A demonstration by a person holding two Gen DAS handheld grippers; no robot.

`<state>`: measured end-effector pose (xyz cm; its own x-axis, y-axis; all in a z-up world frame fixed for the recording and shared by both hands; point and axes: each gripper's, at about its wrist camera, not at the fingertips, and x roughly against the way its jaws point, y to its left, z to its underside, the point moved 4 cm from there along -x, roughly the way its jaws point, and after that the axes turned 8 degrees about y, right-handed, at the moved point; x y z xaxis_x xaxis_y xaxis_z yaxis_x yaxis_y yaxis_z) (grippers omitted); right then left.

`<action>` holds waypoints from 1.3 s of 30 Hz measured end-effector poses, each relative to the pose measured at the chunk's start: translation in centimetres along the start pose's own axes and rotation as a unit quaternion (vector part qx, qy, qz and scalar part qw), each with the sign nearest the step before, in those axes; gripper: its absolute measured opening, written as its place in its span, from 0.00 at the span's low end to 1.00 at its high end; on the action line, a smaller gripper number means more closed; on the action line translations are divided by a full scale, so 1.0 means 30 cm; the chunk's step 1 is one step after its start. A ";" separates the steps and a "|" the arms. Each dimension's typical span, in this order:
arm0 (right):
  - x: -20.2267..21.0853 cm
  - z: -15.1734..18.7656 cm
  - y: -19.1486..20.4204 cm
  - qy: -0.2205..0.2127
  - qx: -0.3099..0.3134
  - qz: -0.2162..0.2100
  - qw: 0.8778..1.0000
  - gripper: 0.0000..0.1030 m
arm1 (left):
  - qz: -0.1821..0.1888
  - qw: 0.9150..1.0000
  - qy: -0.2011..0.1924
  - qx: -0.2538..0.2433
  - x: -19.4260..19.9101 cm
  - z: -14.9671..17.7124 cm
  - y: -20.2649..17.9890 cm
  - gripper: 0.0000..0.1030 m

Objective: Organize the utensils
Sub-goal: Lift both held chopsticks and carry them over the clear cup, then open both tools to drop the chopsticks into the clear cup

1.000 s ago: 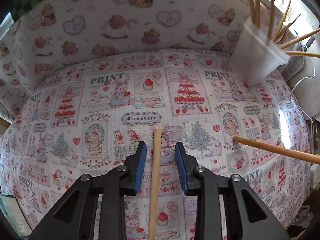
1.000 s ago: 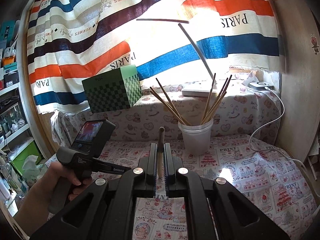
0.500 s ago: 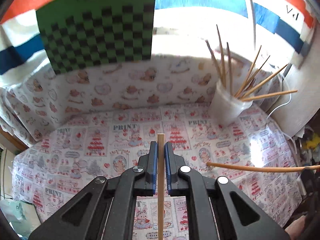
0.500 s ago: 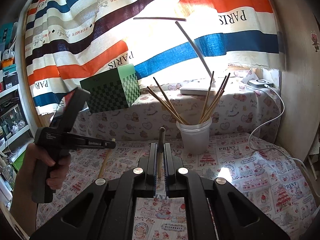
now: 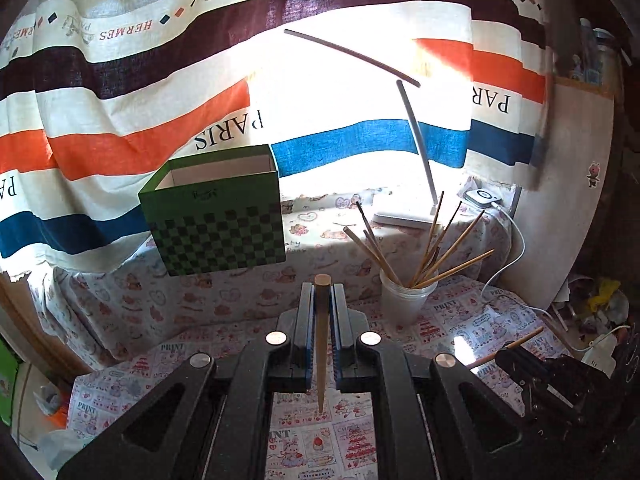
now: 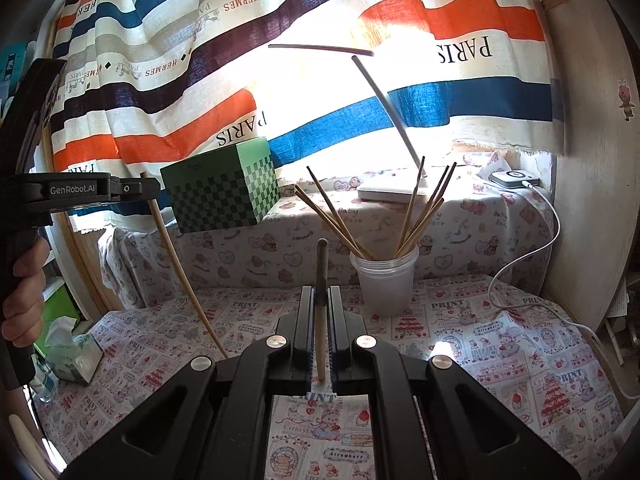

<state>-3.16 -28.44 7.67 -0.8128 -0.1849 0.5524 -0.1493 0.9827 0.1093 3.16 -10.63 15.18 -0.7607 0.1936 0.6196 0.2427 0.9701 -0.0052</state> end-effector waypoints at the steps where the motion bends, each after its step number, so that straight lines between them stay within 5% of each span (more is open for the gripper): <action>1: 0.002 -0.005 -0.005 0.002 -0.001 0.000 1.000 0.06 | 0.003 1.000 -0.005 0.001 0.007 -0.015 -0.009 0.06; 8: -0.003 -0.100 -0.057 0.018 -0.008 0.002 1.000 0.06 | 0.070 0.992 -0.106 -0.006 0.043 -0.097 -0.093 0.06; 14: -0.012 -0.216 -0.114 0.014 -0.039 -0.016 0.999 0.06 | 0.124 0.982 -0.142 -0.006 0.008 -0.184 -0.177 0.06; 29: -0.013 -0.631 -0.187 -0.134 -0.046 0.064 0.988 0.06 | 0.123 0.978 -0.168 0.007 -0.180 -0.346 -0.252 0.06; 39: -0.234 -0.628 -0.251 -0.139 -0.022 0.104 0.985 0.06 | 0.124 0.973 -0.192 0.013 -0.283 -0.350 -0.236 0.06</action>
<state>14.28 -34.66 18.54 -0.9466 0.0351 0.3206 0.0560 0.9968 0.0563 14.22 -20.68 18.21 -0.8501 0.4588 0.2584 0.4369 0.8885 -0.1403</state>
